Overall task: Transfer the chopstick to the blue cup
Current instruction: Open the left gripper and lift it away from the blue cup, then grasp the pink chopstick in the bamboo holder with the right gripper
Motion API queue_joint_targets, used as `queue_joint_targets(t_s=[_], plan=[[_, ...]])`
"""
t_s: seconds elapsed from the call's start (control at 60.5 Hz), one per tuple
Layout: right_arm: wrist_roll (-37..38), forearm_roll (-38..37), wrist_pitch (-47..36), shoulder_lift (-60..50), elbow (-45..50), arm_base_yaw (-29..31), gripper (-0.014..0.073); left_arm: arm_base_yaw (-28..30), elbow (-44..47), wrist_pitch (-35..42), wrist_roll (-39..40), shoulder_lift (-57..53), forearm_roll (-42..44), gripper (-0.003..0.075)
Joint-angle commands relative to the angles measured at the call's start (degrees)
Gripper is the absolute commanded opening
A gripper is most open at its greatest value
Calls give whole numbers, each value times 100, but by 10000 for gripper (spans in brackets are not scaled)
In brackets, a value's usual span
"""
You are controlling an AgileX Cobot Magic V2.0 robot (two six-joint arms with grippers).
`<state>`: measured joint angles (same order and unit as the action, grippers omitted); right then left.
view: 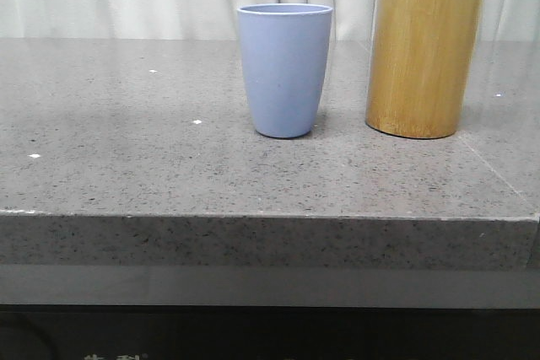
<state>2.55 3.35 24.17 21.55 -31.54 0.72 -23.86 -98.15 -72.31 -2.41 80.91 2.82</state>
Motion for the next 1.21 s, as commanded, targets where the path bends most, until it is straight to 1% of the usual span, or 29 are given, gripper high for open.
queue_joint_targets(t_s=[0.0,0.116,0.264,0.413,0.578,0.743,0.892,1.073,1.189], plan=[[-28,-34,-427,93,-192,11,553,471,386,296,70,-613,-22,-19],[-28,-34,-427,93,-192,11,553,1016,1277,839,70,-1289,-111,-19],[-28,-34,-427,93,-192,11,553,1491,2509,1699,81,-2323,-175,-19],[-28,-34,-427,93,-192,11,553,1694,3839,2667,81,-3447,-175,-19],[-28,-34,-427,93,-192,11,553,1694,5074,3554,81,-4768,-175,-19],[-28,-34,-427,93,-192,11,553,1694,6037,3949,81,-6019,-282,-19],[-28,43,-389,104,-192,11,553,1694,6667,4188,81,-7012,-495,-19],[-28,120,-488,182,-206,11,553,1694,7122,4395,81,-7724,-495,-19],[-28,133,-712,491,-304,11,553,1694,7146,4424,81,-7800,-495,-19]])
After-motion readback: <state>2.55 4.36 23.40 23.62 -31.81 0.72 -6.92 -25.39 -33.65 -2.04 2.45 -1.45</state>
